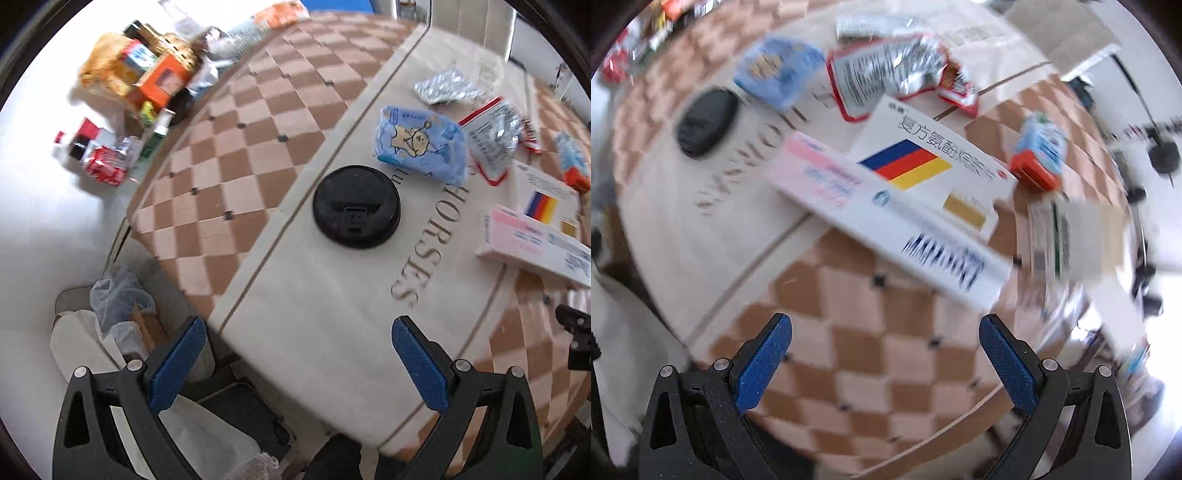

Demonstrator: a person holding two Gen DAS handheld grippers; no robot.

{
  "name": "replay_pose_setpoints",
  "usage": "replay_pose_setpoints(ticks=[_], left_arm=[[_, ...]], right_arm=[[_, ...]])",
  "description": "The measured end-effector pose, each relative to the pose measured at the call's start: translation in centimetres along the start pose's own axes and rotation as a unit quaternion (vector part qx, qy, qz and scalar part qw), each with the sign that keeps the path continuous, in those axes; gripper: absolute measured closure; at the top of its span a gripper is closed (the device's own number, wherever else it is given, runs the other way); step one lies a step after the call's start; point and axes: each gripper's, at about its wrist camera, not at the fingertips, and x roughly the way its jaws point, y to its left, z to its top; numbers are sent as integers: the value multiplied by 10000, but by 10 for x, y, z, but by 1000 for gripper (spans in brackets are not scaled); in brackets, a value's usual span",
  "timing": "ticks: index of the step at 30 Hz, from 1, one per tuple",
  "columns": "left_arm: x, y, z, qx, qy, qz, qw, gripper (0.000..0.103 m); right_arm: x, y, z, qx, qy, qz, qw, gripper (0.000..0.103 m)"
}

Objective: Collect trash
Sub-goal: 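Grasp the black cup lid with the left tool while the right tool grasps the Doctor toothpaste box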

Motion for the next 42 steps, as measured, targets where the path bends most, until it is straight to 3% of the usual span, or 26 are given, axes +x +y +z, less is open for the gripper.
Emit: replay_pose_setpoints(ticks=[4, 7, 8, 9, 11, 17, 25, 27, 29, 37, 42], left_arm=[[32, -9, 24, 11, 299, 102, 9995, 0], [47, -6, 38, -119, 465, 83, 9988, 0], [51, -3, 42, -184, 520, 39, 9985, 0], [53, -2, 45, -240, 564, 21, 9981, 0], [58, 1, 52, -321, 618, -42, 9976, 0], [68, -2, 69, -400, 751, -279, 9960, 0], [95, -25, 91, -431, 1132, -850, 9890, 1], [102, -23, 92, -565, 1191, -978, 9864, 6], [100, -18, 91, -774, 1132, -1278, 9823, 21], [78, -18, 72, -558, 655, -759, 9934, 24], [43, -7, 50, -578, 183, -521, 9968, 24]], right_arm=[[37, -9, 28, -467, 397, -108, 9981, 1], [36, -8, 37, -667, 251, -424, 9966, 9], [32, -9, 38, -617, 220, -316, 9973, 16], [29, -9, 40, -553, 244, 25, 9982, 31], [30, -12, 40, -283, 467, 673, 9962, 39], [36, -26, 45, 488, 660, 1754, 9811, 40], [46, -20, 59, 678, 487, 1546, 9844, 39], [45, -27, 66, 775, 394, 1506, 9848, 39], [45, -15, 56, 818, 322, 1486, 9850, 39], [44, -10, 46, 795, 192, 1372, 9872, 41], [36, 0, 15, 1138, 16, 1689, 9790, 46]])
